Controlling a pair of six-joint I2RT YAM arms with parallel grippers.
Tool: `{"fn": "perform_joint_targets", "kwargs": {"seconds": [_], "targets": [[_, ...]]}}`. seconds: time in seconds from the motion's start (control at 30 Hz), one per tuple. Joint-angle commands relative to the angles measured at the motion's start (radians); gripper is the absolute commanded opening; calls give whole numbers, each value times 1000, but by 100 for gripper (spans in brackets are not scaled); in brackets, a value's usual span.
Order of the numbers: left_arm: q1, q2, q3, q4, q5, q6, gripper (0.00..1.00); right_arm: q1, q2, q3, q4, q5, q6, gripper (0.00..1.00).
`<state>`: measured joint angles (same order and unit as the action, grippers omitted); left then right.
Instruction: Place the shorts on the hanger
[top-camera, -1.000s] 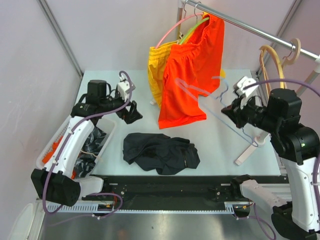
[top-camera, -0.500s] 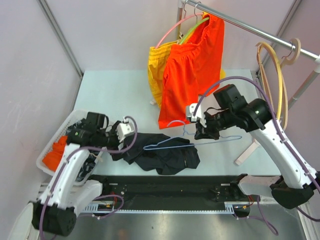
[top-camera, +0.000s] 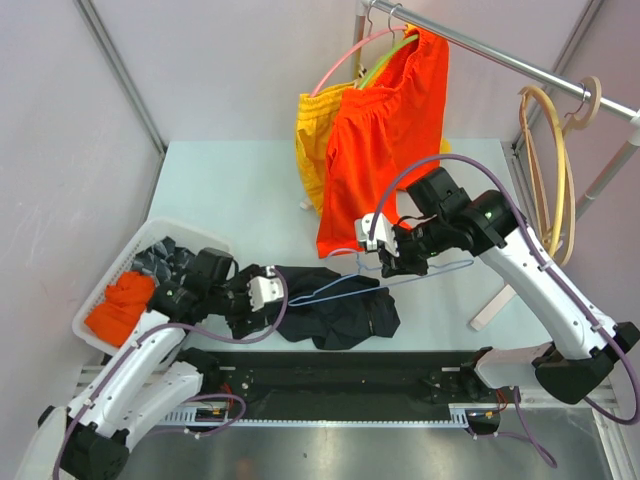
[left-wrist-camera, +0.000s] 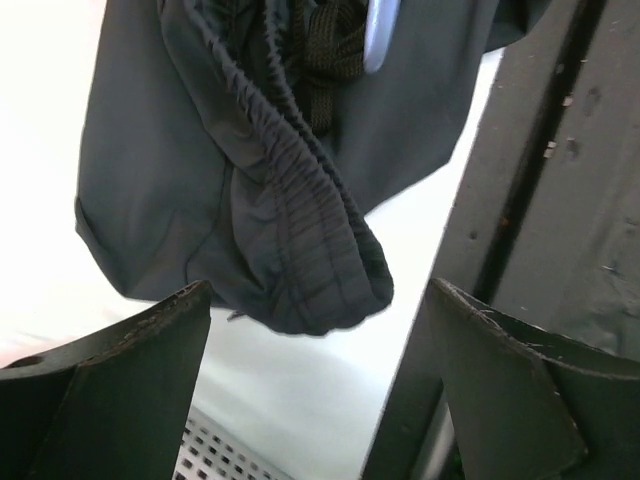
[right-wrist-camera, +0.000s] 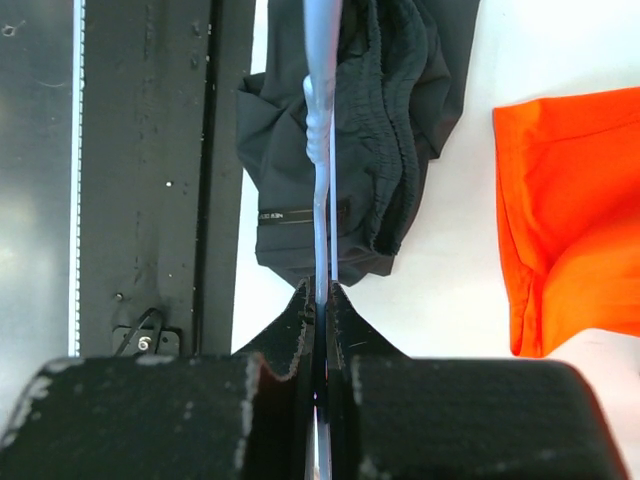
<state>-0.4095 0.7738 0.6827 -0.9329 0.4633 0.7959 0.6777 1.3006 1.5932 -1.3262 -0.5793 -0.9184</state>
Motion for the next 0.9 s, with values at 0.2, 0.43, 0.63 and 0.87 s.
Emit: {"fn": "perform_joint_targets", "kwargs": {"seconds": [0.2,0.43,0.63,0.87], "targets": [[-101,13,-14,187,-222,-142,44,5,-53,1,62,47,-40,0],[-95,7,60,163,-264,-175,0,3,-47,-1,108,62,-88,0],[-86,-2,147,129,-221,-189,0,19,-21,-1,176,64,-137,0],[-87,27,201,117,-207,-187,0,28,14,1,232,68,-229,0]]}}
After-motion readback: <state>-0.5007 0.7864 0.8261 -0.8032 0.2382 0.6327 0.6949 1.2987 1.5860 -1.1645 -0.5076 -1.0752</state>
